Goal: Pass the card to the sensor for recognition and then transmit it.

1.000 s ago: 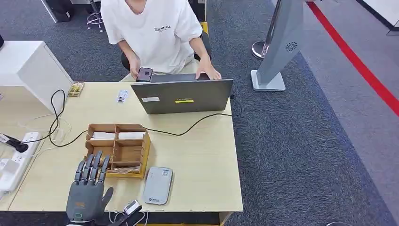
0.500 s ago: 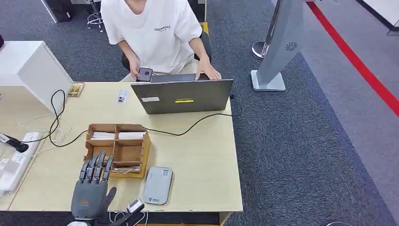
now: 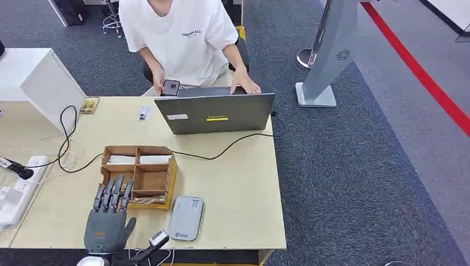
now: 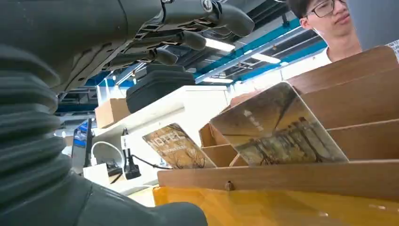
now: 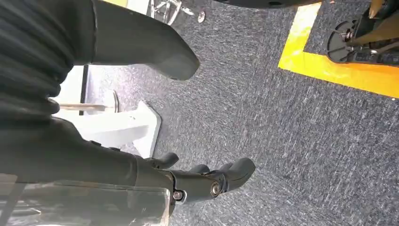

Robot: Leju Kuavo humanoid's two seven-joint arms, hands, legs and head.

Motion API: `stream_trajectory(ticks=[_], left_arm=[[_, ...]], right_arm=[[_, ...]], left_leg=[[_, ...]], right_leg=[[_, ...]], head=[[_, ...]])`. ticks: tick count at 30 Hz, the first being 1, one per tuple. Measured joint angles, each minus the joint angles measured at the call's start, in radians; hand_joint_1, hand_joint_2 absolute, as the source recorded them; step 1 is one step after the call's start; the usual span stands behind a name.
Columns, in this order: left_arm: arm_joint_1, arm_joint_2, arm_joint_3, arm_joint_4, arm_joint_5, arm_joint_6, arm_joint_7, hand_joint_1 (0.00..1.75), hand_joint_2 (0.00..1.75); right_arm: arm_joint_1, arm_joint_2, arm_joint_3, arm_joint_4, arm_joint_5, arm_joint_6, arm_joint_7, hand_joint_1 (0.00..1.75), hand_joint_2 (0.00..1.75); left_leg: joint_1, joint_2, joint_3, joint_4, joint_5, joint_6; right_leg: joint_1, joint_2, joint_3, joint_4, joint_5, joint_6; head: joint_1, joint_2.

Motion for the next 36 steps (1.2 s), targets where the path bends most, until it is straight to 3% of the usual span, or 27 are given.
stream_trajectory(ticks=[10, 12, 18, 21, 36], left_arm=[[-0.052, 0.011, -0.012, 0.045, 0.000, -0.024, 0.039, 0.00, 1.75], [-0.058, 0.017, -0.024, 0.044, 0.000, -0.065, 0.045, 0.00, 1.75], [-0.073, 0.023, -0.043, -0.012, 0.000, -0.248, -0.029, 0.00, 1.75], [-0.085, 0.025, -0.050, -0.038, 0.000, -0.299, -0.049, 0.00, 1.75], [-0.110, 0.052, -0.095, -0.112, 0.000, -0.325, -0.059, 0.00, 1.75]], right_arm=[[0.000, 0.000, 0.000, 0.000, 0.005, 0.005, 0.003, 0.00, 1.75], [0.000, 0.000, 0.000, 0.000, 0.006, 0.005, 0.000, 0.00, 1.75], [0.000, 0.000, 0.000, 0.000, 0.000, 0.004, -0.005, 0.00, 1.75], [0.001, 0.000, 0.000, 0.000, -0.001, 0.003, -0.005, 0.00, 1.75], [0.001, 0.000, 0.000, 0.000, -0.001, 0.003, -0.006, 0.00, 1.75]], left_leg=[[0.000, 0.000, 0.000, 0.000, 0.000, 0.000], [0.000, 0.000, 0.000, 0.000, 0.000, 0.000], [0.000, 0.000, 0.000, 0.000, 0.000, 0.000], [0.000, 0.000, 0.000, 0.000, 0.000, 0.000], [0.000, 0.000, 0.000, 0.000, 0.000, 0.000]], right_leg=[[0.000, 0.000, 0.000, 0.000, 0.000, 0.000], [0.000, 0.000, 0.000, 0.000, 0.000, 0.000], [0.000, 0.000, 0.000, 0.000, 0.000, 0.000], [0.000, 0.000, 0.000, 0.000, 0.000, 0.000], [0.000, 0.000, 0.000, 0.000, 0.000, 0.000]], head=[[0.000, 0.000], [0.000, 0.000], [0.000, 0.000], [0.000, 0.000], [0.000, 0.000]])
